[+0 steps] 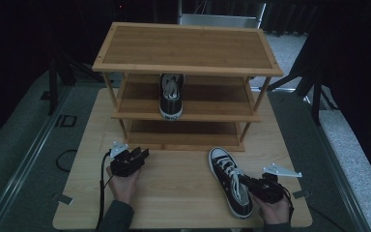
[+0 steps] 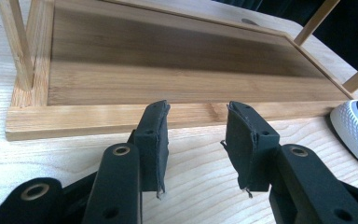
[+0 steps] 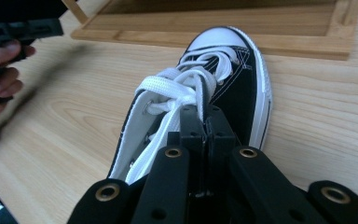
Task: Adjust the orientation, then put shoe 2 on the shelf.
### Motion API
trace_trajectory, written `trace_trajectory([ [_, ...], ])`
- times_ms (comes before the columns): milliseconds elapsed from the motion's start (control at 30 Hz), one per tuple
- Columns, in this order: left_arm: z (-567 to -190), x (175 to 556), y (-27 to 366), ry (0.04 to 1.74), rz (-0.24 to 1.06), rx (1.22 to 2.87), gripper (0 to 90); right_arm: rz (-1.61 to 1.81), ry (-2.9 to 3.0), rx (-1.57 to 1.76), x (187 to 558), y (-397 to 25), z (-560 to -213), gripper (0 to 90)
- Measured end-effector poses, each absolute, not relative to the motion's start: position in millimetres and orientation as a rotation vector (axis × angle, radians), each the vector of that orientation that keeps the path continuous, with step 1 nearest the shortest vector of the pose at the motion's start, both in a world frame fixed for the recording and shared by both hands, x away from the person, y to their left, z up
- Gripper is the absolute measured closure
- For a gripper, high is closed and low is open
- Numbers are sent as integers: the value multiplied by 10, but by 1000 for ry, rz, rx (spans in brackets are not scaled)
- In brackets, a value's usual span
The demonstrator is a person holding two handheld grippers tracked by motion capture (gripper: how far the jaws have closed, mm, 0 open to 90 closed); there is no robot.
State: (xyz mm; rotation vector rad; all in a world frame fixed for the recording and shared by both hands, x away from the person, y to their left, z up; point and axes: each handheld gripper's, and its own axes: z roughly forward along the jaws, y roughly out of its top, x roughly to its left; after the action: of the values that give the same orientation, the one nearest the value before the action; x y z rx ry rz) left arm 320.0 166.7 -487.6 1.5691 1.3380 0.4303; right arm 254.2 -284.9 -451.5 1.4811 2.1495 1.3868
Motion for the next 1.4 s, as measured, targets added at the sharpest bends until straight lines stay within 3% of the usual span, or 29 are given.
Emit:
trace_trajectory([
  [1400, -4889, 3208, 1651, 1336, 419, 1575, 592, 1556, 2166, 1374, 2501, -2516, -4238, 885],
])
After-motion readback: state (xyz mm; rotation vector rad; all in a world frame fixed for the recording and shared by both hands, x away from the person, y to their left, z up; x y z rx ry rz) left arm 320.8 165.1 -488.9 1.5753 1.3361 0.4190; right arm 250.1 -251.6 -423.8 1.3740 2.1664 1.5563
